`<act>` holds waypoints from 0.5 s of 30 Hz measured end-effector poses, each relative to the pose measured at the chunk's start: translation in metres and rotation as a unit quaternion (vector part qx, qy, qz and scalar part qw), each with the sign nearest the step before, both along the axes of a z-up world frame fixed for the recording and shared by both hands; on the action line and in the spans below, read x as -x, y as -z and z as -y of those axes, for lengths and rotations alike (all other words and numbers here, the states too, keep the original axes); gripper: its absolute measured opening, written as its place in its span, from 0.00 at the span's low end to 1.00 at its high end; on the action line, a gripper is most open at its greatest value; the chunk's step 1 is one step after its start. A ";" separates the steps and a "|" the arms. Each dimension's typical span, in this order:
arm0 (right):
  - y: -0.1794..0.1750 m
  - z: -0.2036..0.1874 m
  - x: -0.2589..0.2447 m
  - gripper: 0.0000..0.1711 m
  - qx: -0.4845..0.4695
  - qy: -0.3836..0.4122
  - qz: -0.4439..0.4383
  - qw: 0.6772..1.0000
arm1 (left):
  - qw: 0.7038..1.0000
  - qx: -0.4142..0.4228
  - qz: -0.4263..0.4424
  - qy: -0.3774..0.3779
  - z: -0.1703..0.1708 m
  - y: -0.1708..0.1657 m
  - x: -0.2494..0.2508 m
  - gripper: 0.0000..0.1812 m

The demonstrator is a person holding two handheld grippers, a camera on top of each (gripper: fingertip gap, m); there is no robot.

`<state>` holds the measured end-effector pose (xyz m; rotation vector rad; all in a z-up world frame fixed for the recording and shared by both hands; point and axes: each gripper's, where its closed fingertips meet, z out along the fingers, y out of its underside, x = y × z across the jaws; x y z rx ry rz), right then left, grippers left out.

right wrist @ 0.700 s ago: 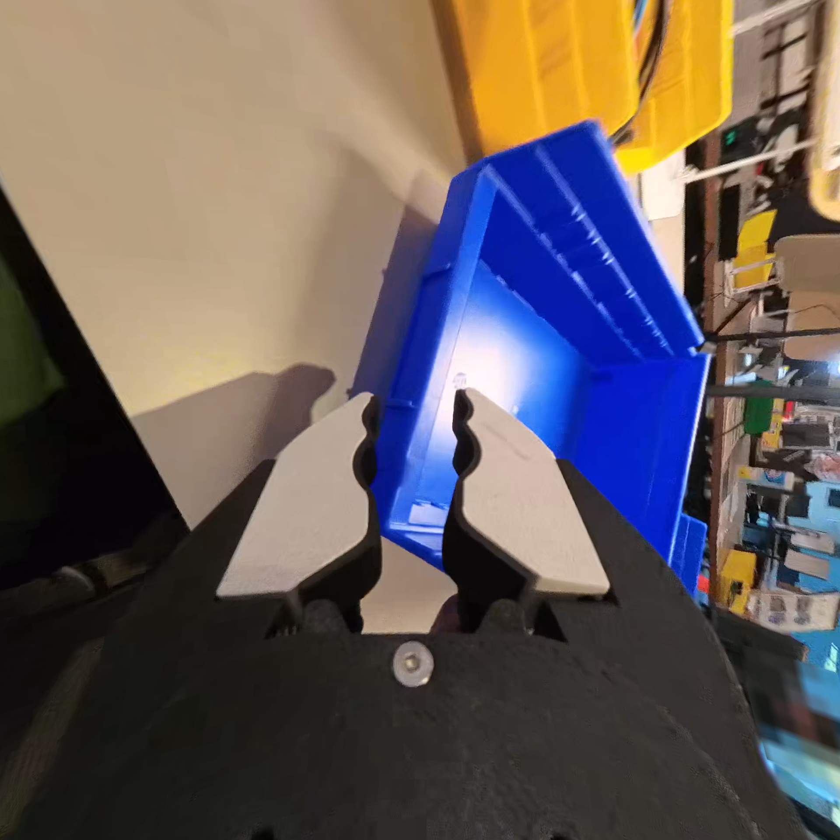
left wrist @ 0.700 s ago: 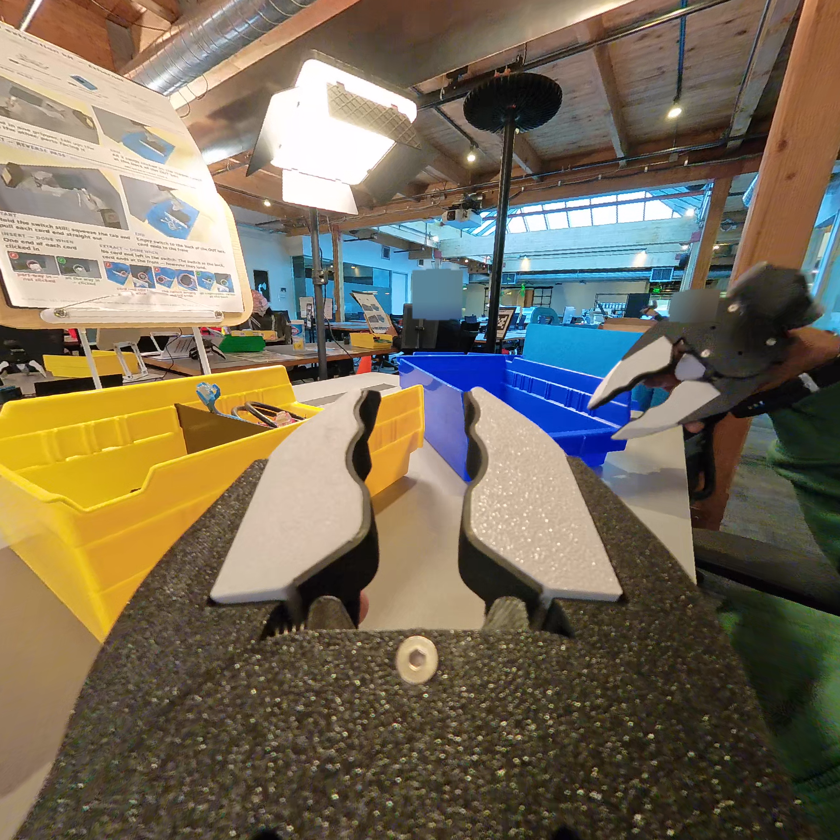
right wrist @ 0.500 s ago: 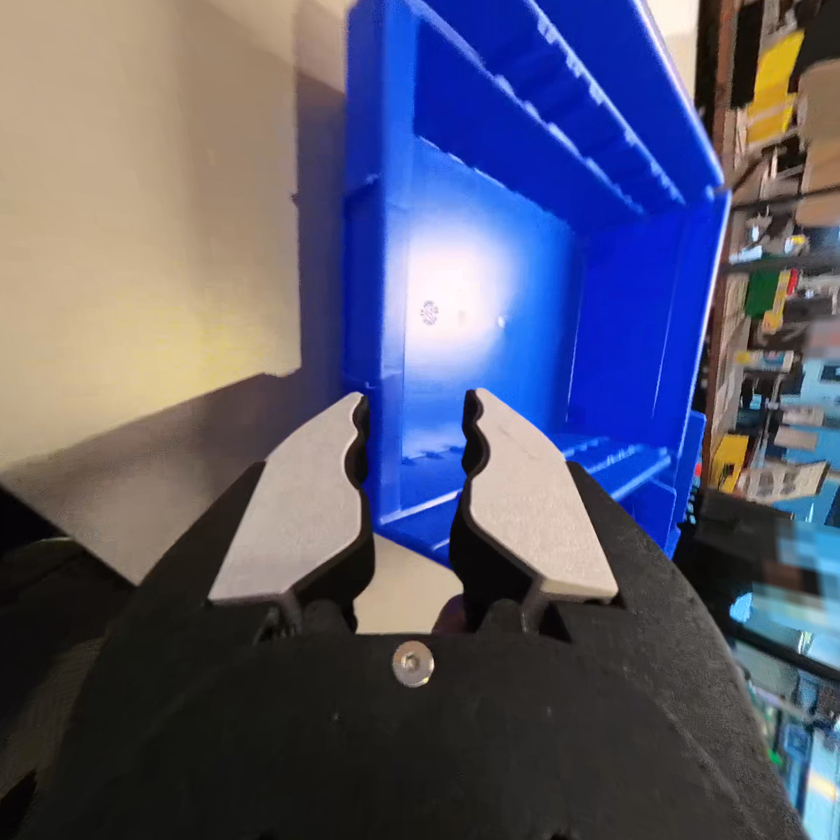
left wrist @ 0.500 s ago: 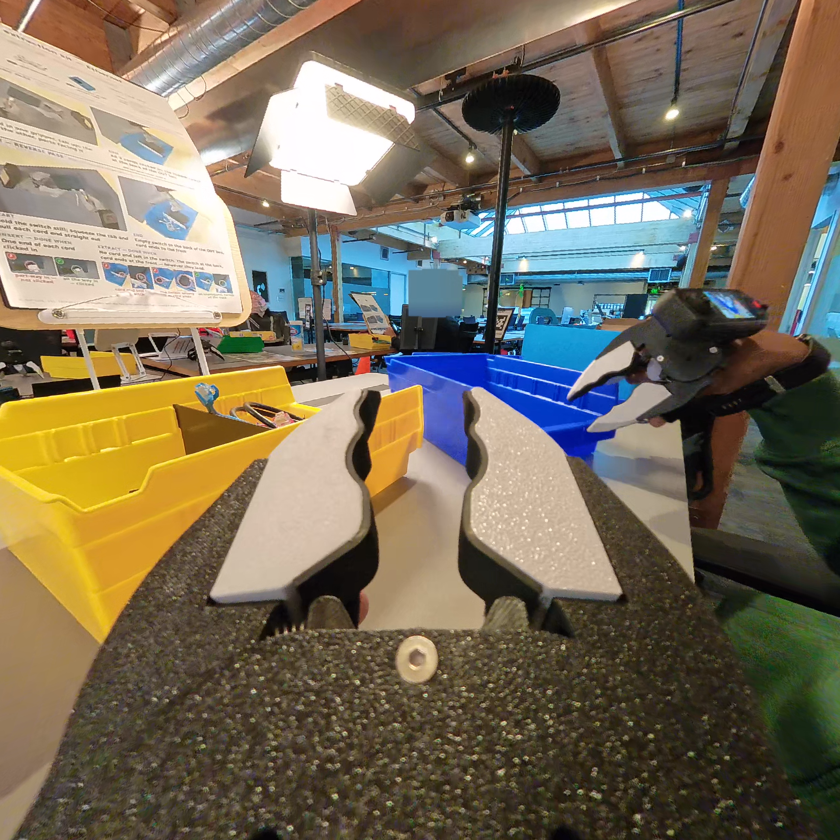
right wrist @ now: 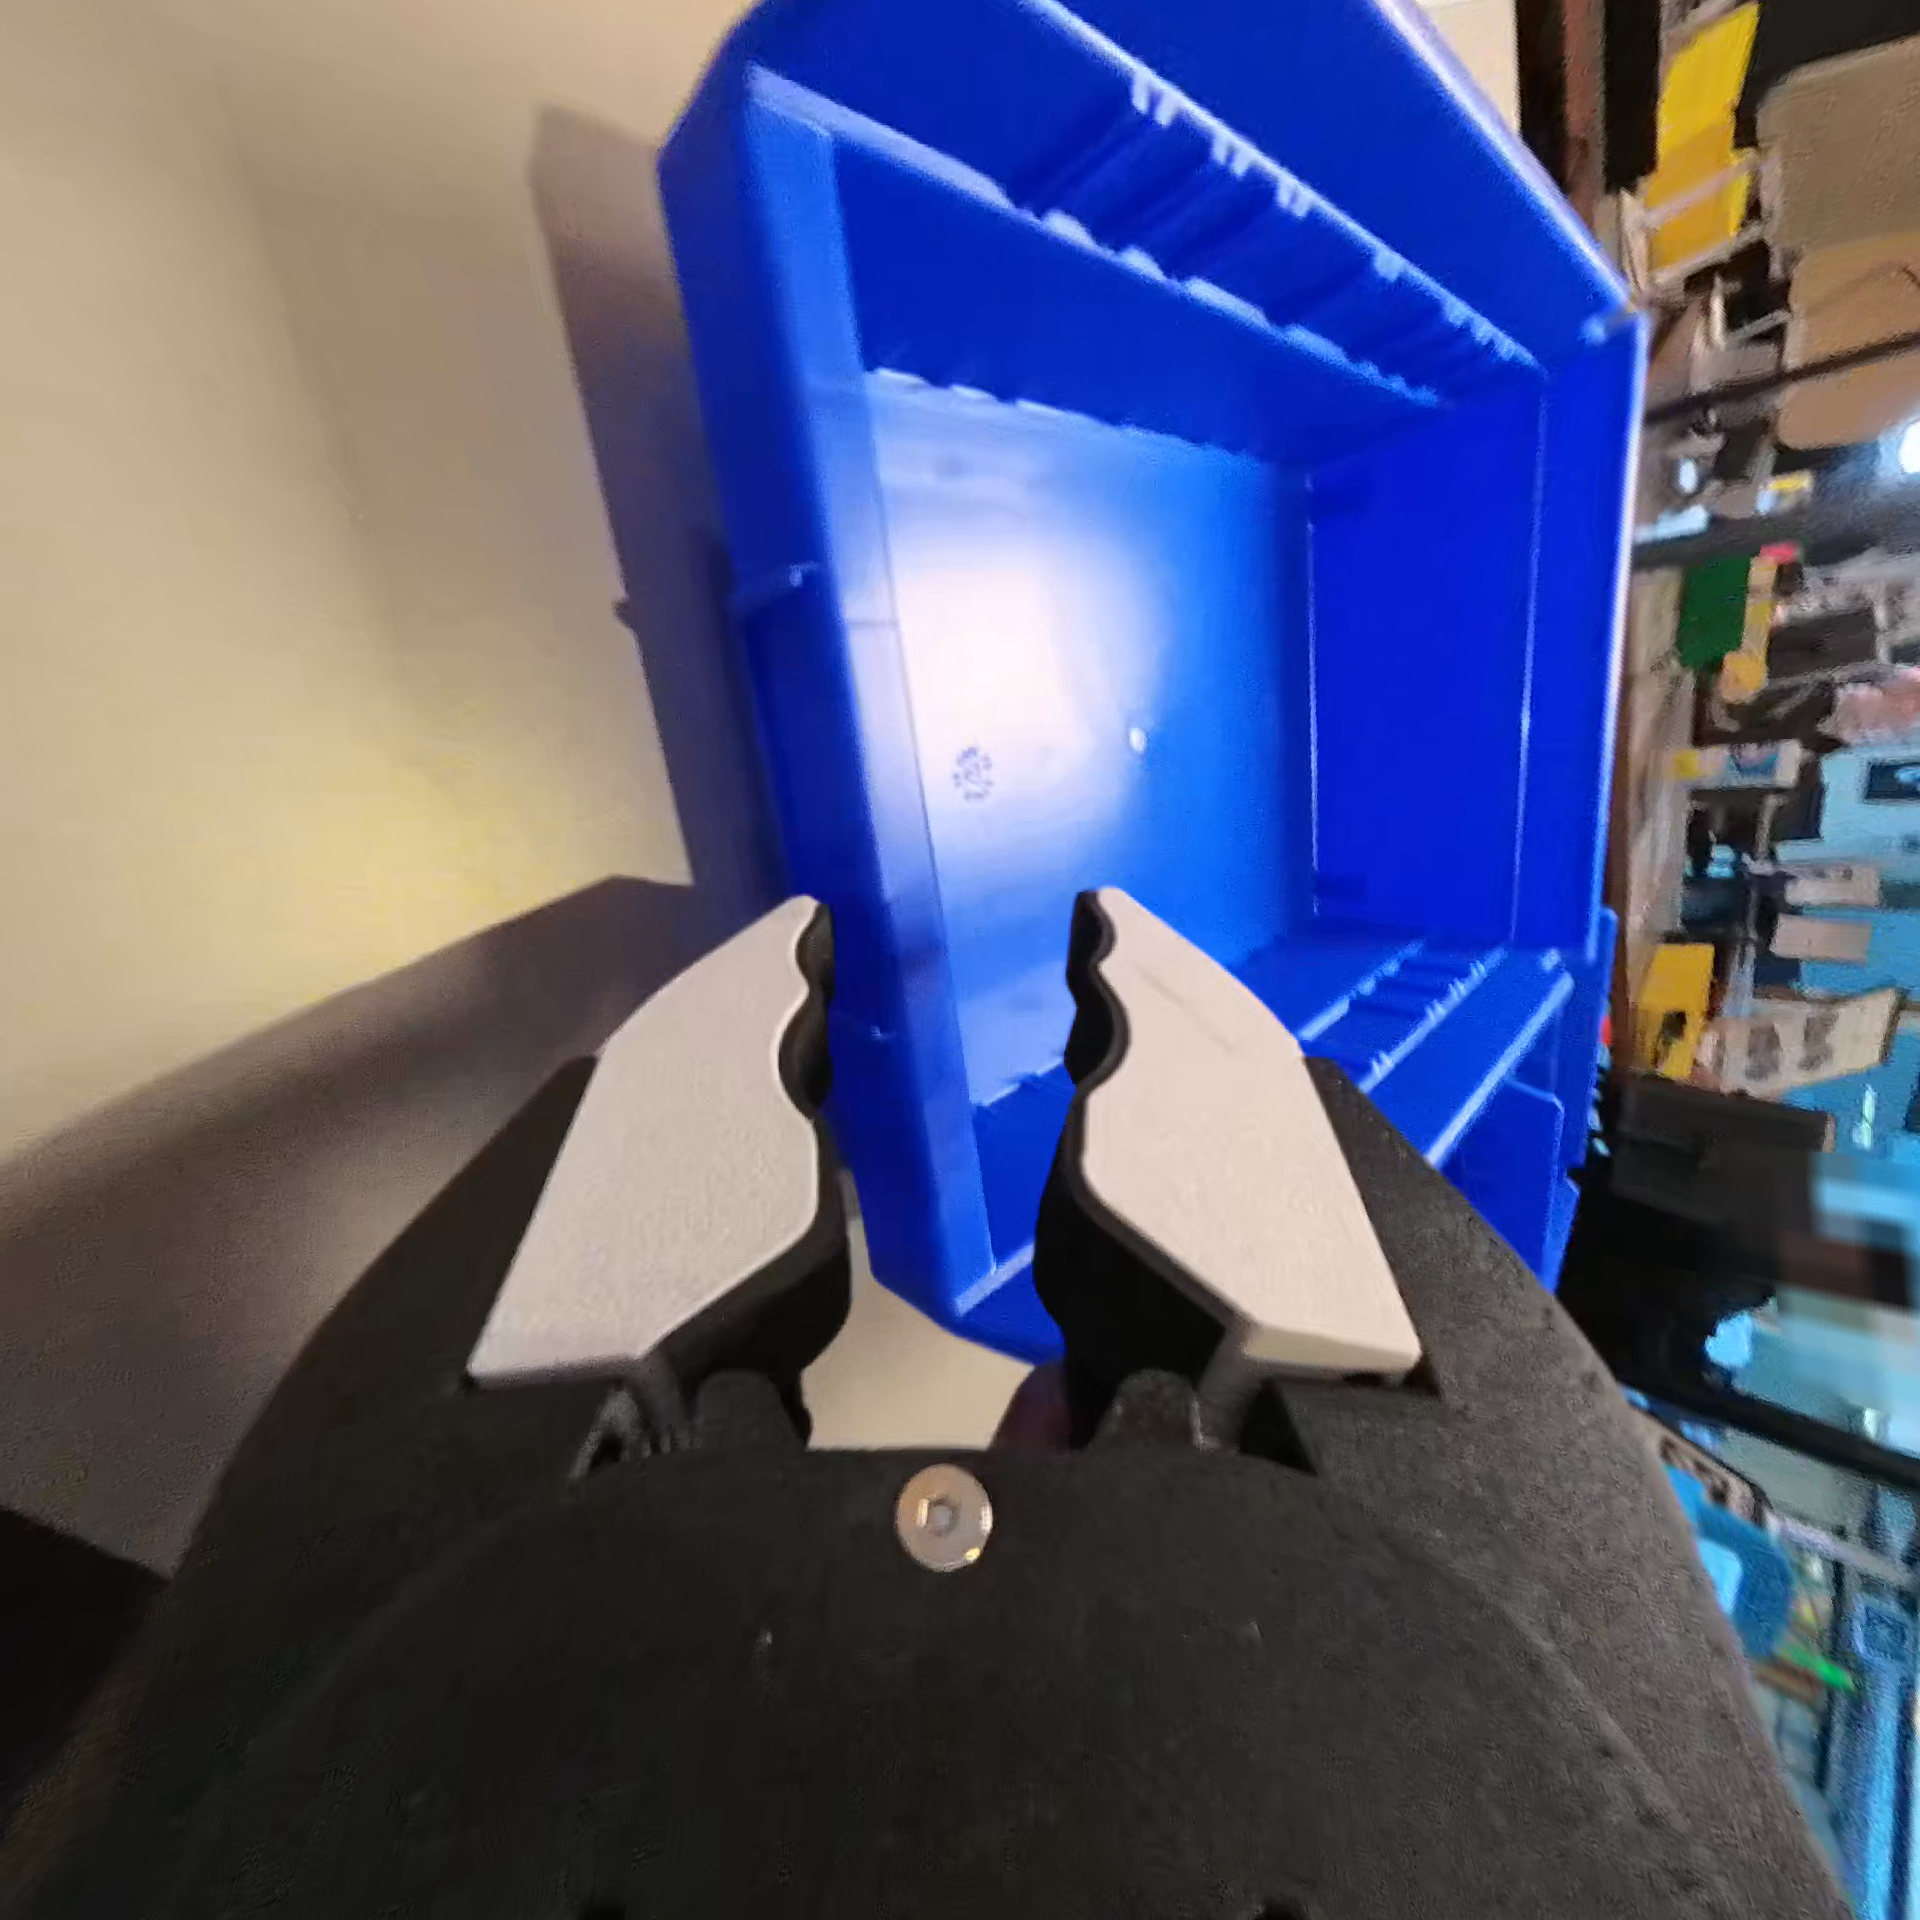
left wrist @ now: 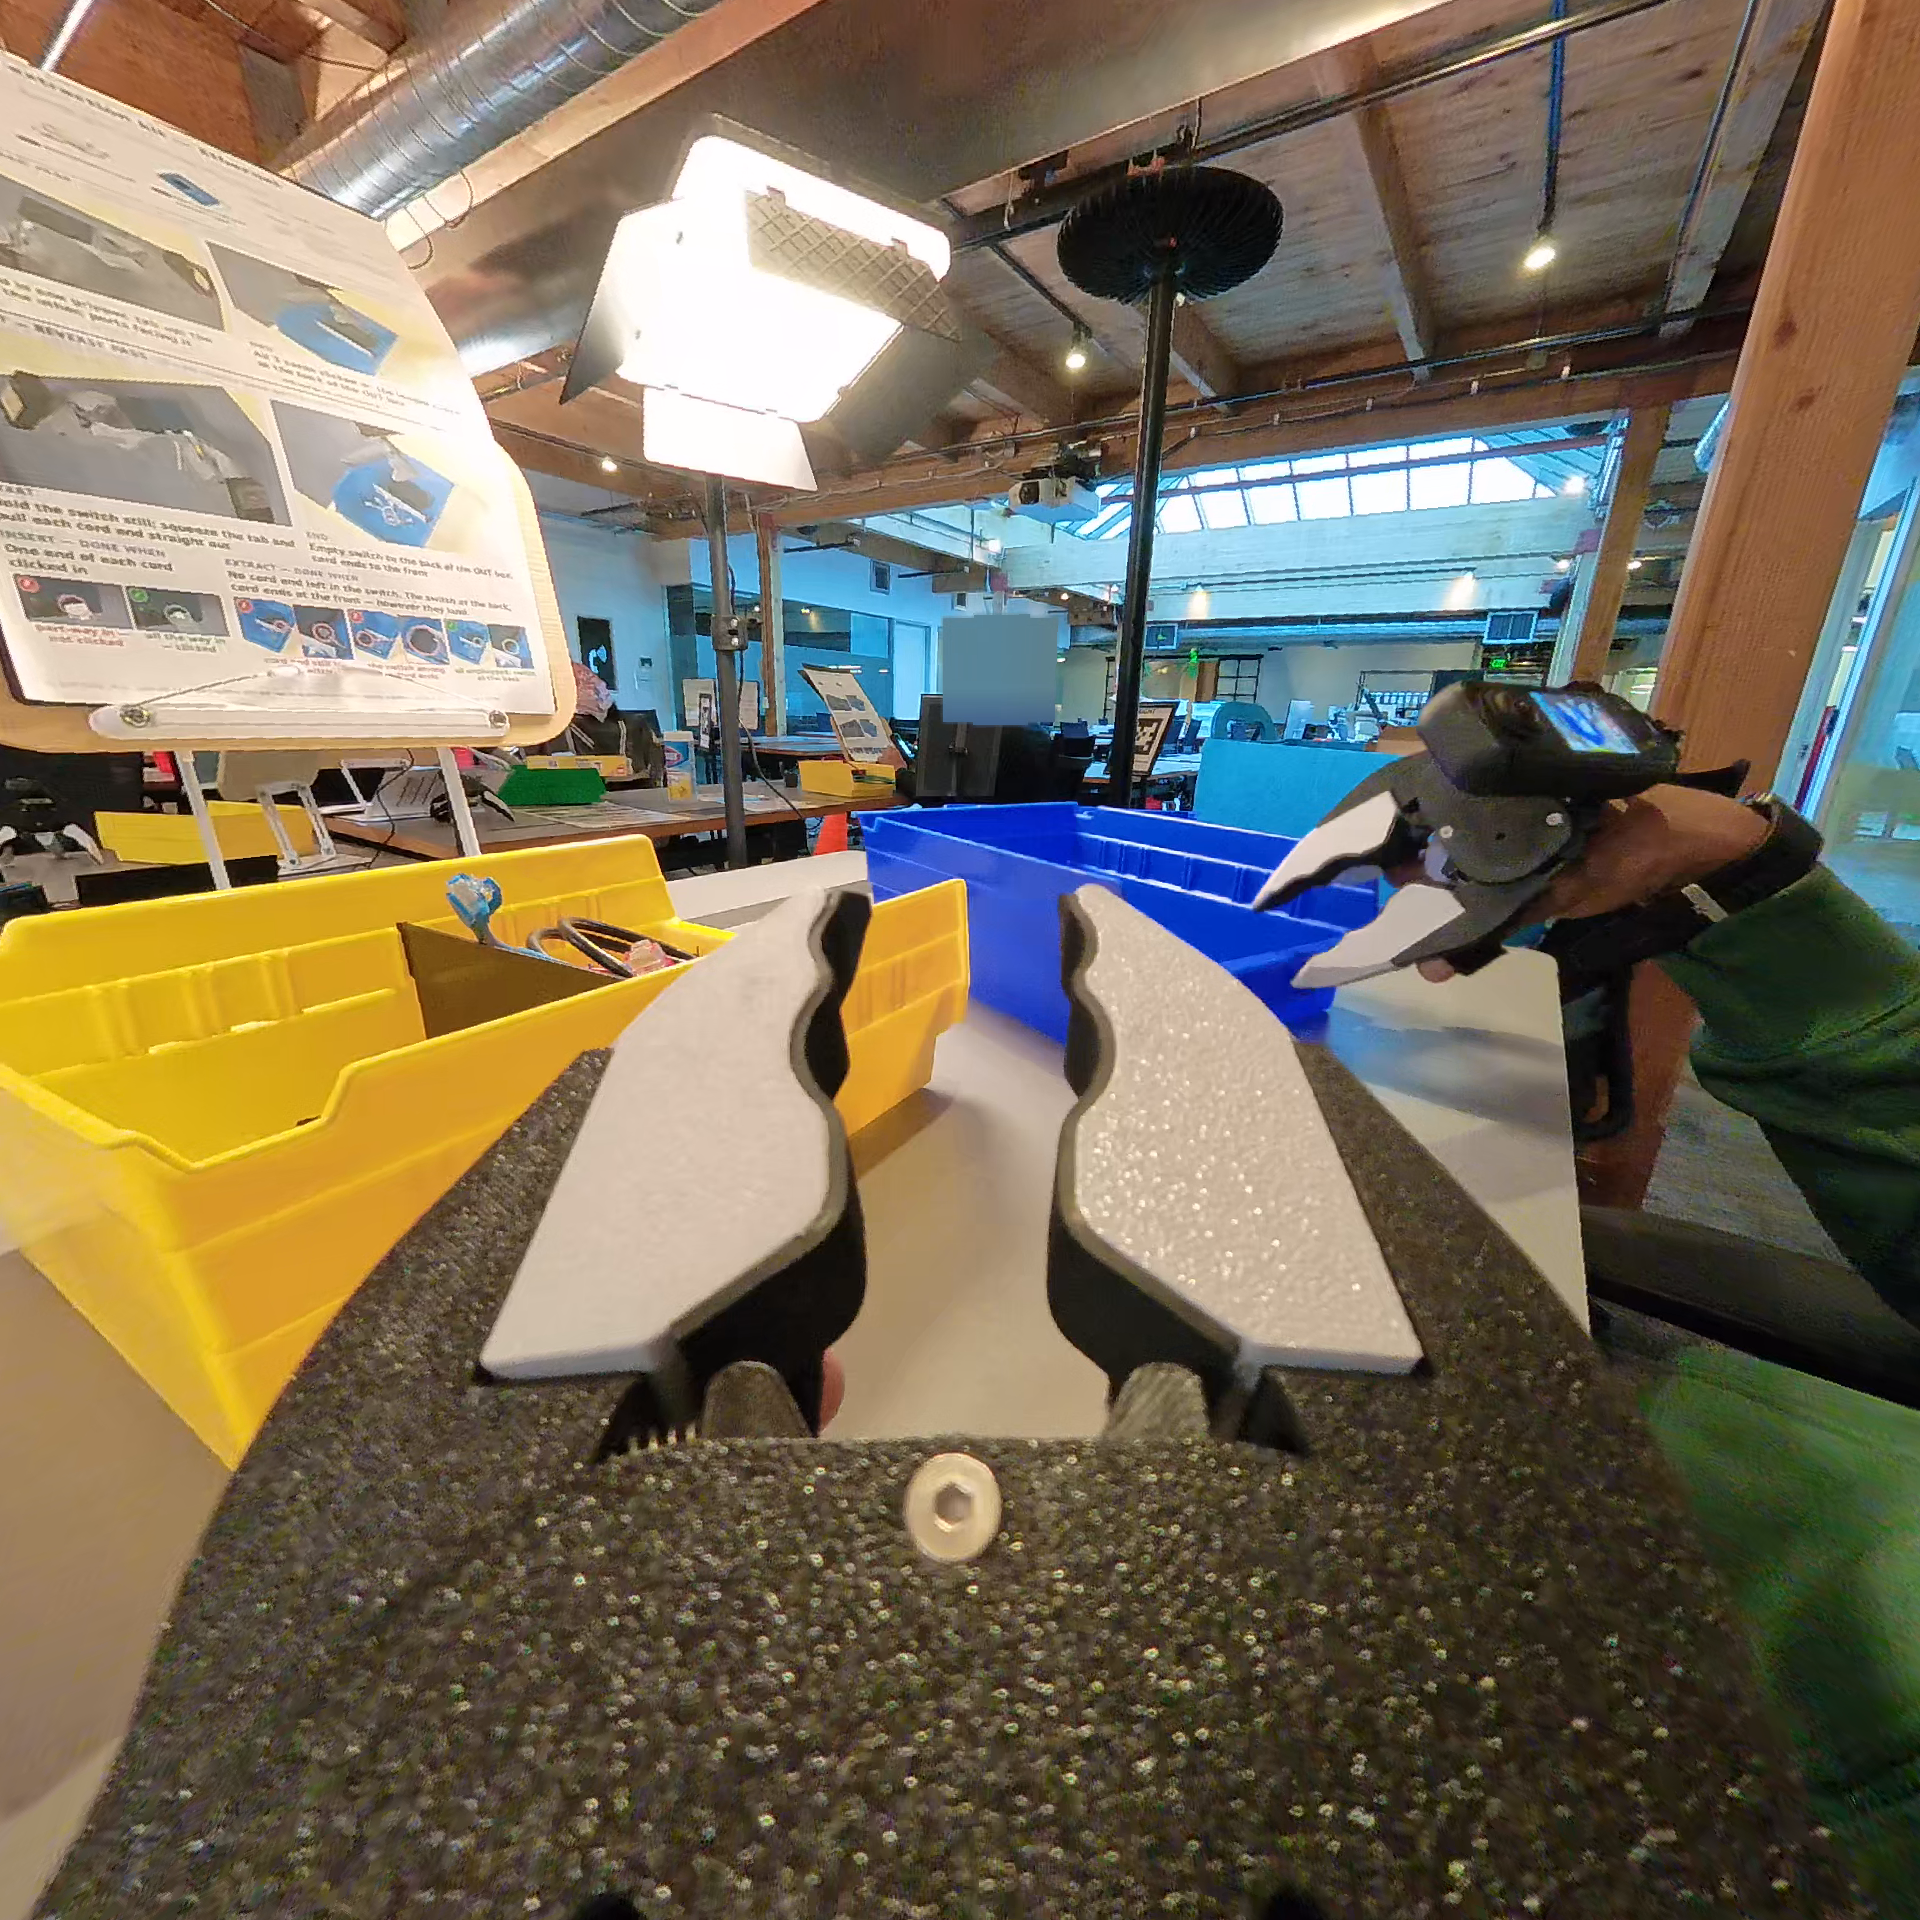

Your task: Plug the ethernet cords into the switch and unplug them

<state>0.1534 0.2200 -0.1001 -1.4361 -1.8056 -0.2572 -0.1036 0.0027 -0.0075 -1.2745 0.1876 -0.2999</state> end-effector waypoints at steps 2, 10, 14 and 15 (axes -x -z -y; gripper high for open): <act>-0.006 -0.008 -0.007 0.26 -0.030 0.019 0.008 0.999 | 1.000 0.001 0.000 0.001 0.000 0.000 0.000 0.21; -0.045 0.086 0.075 0.22 0.025 -0.176 -0.166 0.970 | 1.000 0.005 0.000 0.000 -0.001 0.001 0.000 0.21; -0.034 0.113 0.115 0.21 0.079 -0.210 -0.219 0.950 | 1.000 0.007 -0.007 -0.010 -0.002 0.002 0.000 0.21; -0.027 0.112 0.123 0.21 0.096 -0.205 -0.230 0.946 | 1.000 0.008 -0.009 -0.013 -0.003 0.002 -0.001 0.21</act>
